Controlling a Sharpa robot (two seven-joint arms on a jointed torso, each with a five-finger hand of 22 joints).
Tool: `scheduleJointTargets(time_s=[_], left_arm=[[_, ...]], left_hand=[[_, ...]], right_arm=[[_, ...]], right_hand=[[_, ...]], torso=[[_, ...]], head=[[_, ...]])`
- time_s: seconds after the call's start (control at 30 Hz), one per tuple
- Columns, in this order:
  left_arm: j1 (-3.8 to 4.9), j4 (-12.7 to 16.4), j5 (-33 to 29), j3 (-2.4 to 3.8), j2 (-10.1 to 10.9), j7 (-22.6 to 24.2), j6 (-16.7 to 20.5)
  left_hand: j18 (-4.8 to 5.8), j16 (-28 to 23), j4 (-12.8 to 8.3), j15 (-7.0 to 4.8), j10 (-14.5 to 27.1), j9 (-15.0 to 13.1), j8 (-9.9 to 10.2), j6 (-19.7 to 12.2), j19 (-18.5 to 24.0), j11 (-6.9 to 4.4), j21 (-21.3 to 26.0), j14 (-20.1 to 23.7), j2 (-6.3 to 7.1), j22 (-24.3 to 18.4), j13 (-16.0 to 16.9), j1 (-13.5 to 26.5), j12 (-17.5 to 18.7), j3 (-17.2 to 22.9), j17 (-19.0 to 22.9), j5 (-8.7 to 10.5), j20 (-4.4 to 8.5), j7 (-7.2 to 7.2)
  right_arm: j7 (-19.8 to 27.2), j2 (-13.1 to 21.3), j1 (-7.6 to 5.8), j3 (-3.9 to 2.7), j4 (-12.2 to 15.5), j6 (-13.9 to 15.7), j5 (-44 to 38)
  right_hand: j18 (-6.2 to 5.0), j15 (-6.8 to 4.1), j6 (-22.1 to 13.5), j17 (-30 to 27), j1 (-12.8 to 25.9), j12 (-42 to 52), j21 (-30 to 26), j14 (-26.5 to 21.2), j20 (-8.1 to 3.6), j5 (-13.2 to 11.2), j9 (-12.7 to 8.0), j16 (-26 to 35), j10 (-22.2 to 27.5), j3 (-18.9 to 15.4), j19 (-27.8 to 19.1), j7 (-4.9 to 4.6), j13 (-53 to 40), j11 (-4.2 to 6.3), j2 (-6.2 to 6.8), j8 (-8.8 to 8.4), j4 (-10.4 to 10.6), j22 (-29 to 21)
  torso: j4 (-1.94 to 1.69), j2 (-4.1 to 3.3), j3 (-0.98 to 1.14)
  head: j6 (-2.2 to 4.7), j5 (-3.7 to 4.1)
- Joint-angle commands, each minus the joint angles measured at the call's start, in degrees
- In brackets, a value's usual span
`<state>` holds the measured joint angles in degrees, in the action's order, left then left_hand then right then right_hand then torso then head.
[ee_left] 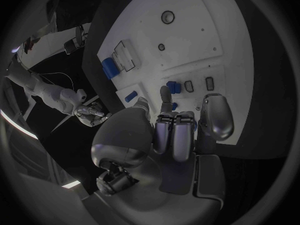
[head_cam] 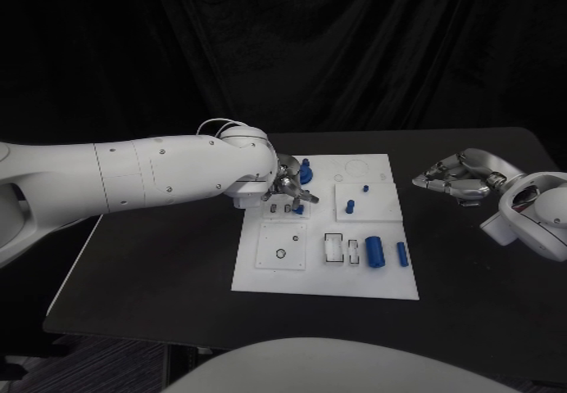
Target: Assemble the parts on the task board
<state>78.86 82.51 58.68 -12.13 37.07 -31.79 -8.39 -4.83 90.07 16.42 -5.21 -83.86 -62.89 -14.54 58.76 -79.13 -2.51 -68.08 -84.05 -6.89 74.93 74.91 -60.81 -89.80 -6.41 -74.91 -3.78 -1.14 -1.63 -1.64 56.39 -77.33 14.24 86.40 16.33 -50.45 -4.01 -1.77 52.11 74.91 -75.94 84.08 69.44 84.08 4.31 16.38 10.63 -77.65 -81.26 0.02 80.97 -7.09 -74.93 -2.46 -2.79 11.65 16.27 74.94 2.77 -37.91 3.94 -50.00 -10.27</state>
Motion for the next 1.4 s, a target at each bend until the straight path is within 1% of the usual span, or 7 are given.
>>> scheduleJointTargets(time_s=[0.03,0.27,0.5,0.83,1.03,1.27,1.4], left_arm=[[-0.6,-0.47,0.75,0.05,-0.35,-0.03,-0.91],[-1.57,-1.37,0.77,0.05,-0.7,0.2,-0.31],[-1.96,-1.99,0.78,0.05,-0.86,0.49,-0.17],[-2.76,-2.89,0.78,0.05,-1.2,0.94,-0.15],[-3.0,-3.33,0.78,0.05,-1.4,0.8,-0.06],[-3.11,-3.68,0.78,0.05,-1.39,0.58,-0.14],[-3.13,-3.84,0.78,0.05,-1.44,0.51,-0.35]], left_hand=[[-0.42,-0.07,-0.02,0.25,-6.14,0.22,0.38,0.06,0.02,0.45,0.26,-5.95,0.0,5.18,15.09,0.84,-0.2,-0.41,-15.09,0.35,-0.36,-0.28],[-0.44,-0.07,-0.26,0.3,-6.14,0.07,0.46,-0.25,0.05,0.53,0.38,-5.95,0.06,5.16,15.09,0.68,-0.2,-0.44,-15.09,0.31,-0.4,-0.37],[-0.47,-0.07,-0.63,0.44,-6.14,-0.48,0.6,-1.22,0.08,0.7,0.61,-5.95,-0.03,5.14,15.09,0.21,-0.2,-0.32,-15.09,0.17,-0.51,-0.6],[-0.47,-0.07,-0.68,0.51,-6.14,-0.52,0.85,-1.7,0.09,0.79,0.67,-5.95,-0.12,5.15,15.09,0.14,-0.2,-0.29,-15.09,0.12,-0.56,-0.72],[-0.45,-0.07,-0.81,0.55,-6.14,-0.83,0.57,-1.42,0.04,0.8,0.61,-5.95,-0.15,5.21,15.09,-0.01,-0.2,-0.24,-15.09,0.09,-0.61,-0.67],[-0.48,-0.07,-1.0,0.55,-6.14,-1.67,-0.04,-1.13,0.06,0.75,0.76,-5.95,-0.13,5.21,15.09,-0.18,-0.2,-0.23,-15.09,0.05,-0.65,-0.58],[-0.5,-0.07,-1.0,0.55,-6.14,-1.7,-0.06,-1.14,0.08,0.75,0.81,-5.95,-0.14,5.19,15.09,-0.19,-0.2,-0.23,-15.09,0.04,-0.65,-0.58]], right_arm=[[-0.57,0.18,0.13,-0.04,0.19,-0.39,0.07],[-0.67,0.33,0.13,-0.04,0.31,-0.41,0.07],[-0.7,0.24,0.13,-0.04,0.23,-0.5,0.07],[-0.73,0.18,0.13,-0.04,0.15,-0.64,0.07],[-0.87,0.17,0.13,-0.04,0.12,-0.83,0.07],[-0.97,0.13,0.13,-0.04,0.05,-1.0,0.07],[-1.03,0.06,0.13,-0.04,0.02,-1.16,0.07]], right_hand=[[-1.18,0.01,0.38,4.35,0.0,-0.15,-0.28,2.5,0.02,0.36,-0.08,0.16,0.42,0.01,-0.18,0.14,-5.21,0.09,0.02,-0.24,0.03,2.54],[-1.18,0.01,0.38,4.35,0.0,-0.15,-0.28,2.5,0.02,0.36,-0.08,0.16,0.42,0.01,-0.18,0.14,-5.21,0.09,0.02,-0.24,0.03,2.54],[-1.18,0.01,0.38,4.35,0.0,-0.15,-0.28,2.5,0.02,0.36,-0.08,0.16,0.42,0.01,-0.18,0.14,-5.21,0.09,0.02,-0.24,0.03,2.54],[-1.21,0.01,0.41,4.26,0.08,-0.15,-0.45,2.48,0.02,0.39,-0.11,0.25,0.43,-0.01,-0.22,0.14,-5.19,0.09,0.02,-0.26,0.07,2.46],[-1.21,0.01,0.41,4.26,0.08,-0.15,-0.45,2.48,0.02,0.39,-0.11,0.25,0.43,-0.01,-0.22,0.14,-5.19,0.09,0.02,-0.26,0.07,2.46],[-1.21,0.01,0.38,4.27,0.11,-0.17,-0.48,2.48,0.02,0.41,-0.14,0.24,0.46,-0.01,-0.22,0.14,-5.16,0.09,0.02,-0.29,0.08,2.45],[-1.21,0.01,0.38,4.27,0.11,-0.17,-0.48,2.48,0.02,0.41,-0.14,0.24,0.46,-0.01,-0.22,0.14,-5.16,0.09,0.02,-0.29,0.08,2.45]], torso=[[-0.08,-0.03,0.06],[-0.1,-0.02,0.08],[0.03,0.08,0.11],[-0.02,0.05,0.04],[-0.05,0.03,0.02],[0.09,-0.02,-0.01],[0.08,0.0,0.01]], head=[[0.0,0.16],[0.0,0.23],[0.0,-0.05],[0.0,0.15],[0.0,0.25],[0.0,0.23],[0.0,0.21]])
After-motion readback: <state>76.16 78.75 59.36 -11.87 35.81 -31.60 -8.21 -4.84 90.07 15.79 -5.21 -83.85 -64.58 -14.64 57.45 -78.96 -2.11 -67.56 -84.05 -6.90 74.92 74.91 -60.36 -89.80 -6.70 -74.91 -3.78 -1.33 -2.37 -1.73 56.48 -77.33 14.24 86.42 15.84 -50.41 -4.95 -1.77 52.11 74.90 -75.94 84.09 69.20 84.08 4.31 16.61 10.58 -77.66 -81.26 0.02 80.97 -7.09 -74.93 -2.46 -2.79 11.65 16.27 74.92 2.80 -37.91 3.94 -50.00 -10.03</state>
